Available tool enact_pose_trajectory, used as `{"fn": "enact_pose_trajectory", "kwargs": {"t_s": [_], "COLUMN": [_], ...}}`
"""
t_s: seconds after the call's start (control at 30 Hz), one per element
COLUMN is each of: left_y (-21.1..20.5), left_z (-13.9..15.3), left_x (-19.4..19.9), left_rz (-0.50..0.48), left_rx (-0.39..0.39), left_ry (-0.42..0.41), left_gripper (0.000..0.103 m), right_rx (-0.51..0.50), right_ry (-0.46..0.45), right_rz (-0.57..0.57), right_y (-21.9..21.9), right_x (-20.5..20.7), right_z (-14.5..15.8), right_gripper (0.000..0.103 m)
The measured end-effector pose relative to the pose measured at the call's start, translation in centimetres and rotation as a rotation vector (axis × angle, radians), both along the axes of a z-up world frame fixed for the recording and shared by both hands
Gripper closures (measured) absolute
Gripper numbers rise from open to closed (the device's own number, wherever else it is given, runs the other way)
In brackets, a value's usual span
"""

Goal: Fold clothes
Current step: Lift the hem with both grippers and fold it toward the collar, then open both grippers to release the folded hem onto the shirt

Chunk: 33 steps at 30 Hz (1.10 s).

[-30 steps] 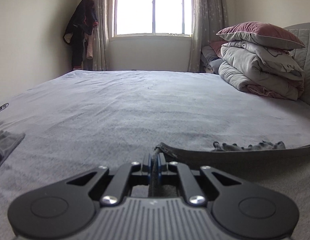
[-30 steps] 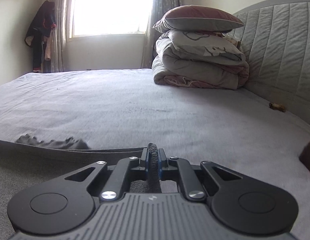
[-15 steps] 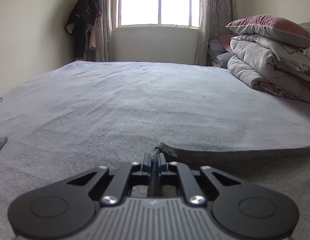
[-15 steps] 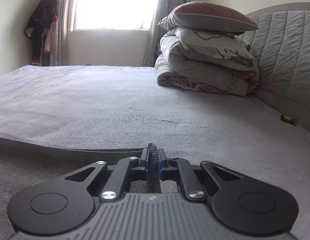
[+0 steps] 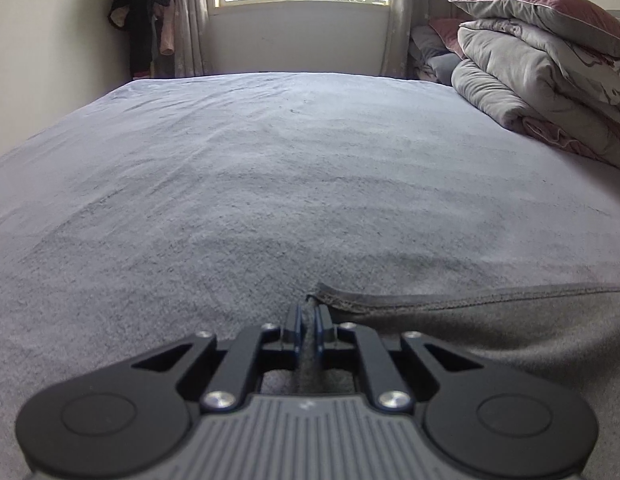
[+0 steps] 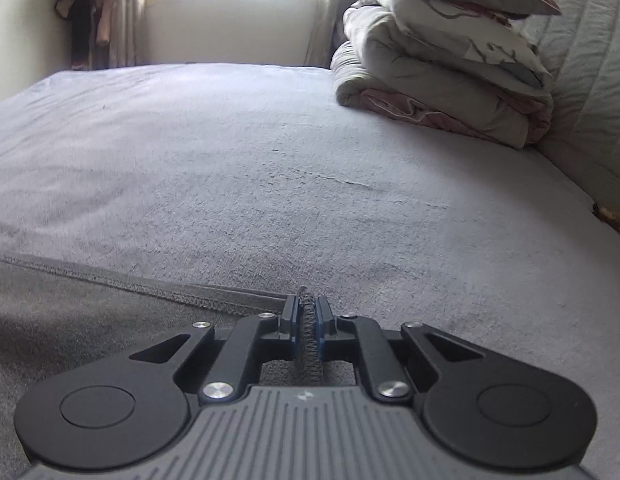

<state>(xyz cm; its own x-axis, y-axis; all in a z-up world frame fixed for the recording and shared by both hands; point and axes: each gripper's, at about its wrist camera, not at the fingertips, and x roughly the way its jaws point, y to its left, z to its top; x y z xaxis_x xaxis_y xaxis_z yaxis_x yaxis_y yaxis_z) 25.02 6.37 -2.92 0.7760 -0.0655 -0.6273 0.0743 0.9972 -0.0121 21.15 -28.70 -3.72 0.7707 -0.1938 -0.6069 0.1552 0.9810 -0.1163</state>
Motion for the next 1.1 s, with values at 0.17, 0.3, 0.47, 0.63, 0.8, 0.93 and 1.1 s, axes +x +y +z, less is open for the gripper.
{"fn": "enact_pose_trajectory", "kwargs": {"t_s": [0.17, 0.3, 0.47, 0.63, 0.8, 0.93, 1.1], "left_y": [2.6, 5.4, 9.4, 12.1, 12.9, 12.4, 10.1], "left_z": [1.7, 2.3, 1.7, 1.1, -0.1, -1.6, -2.7], "left_x": [-1.3, -3.2, -6.6, -10.9, -14.9, -17.6, -18.7], "left_rz": [-0.004, 0.013, 0.100, 0.220, 0.302, 0.346, 0.391], "left_rx": [-0.162, -0.279, -0.426, -0.644, -0.856, -1.014, -1.029], "left_ry": [0.076, 0.173, 0.292, 0.365, 0.409, 0.409, 0.326], "left_gripper": [0.061, 0.049, 0.042, 0.033, 0.031, 0.031, 0.033], "right_rx": [0.033, 0.099, 0.157, 0.273, 0.473, 0.690, 0.896], "right_ry": [0.035, 0.075, 0.107, 0.118, 0.122, 0.113, 0.015], "right_rz": [0.021, 0.040, 0.030, -0.024, -0.122, -0.191, -0.273], "right_y": [-0.8, -2.1, -3.3, -3.6, -3.6, -3.7, -3.7], "right_x": [-1.7, -4.6, -9.0, -13.3, -17.4, -20.1, -22.6], "right_z": [2.1, 3.6, 4.7, 5.4, 4.8, 3.1, 0.8], "right_gripper": [0.071, 0.063, 0.062, 0.059, 0.057, 0.051, 0.049]}}
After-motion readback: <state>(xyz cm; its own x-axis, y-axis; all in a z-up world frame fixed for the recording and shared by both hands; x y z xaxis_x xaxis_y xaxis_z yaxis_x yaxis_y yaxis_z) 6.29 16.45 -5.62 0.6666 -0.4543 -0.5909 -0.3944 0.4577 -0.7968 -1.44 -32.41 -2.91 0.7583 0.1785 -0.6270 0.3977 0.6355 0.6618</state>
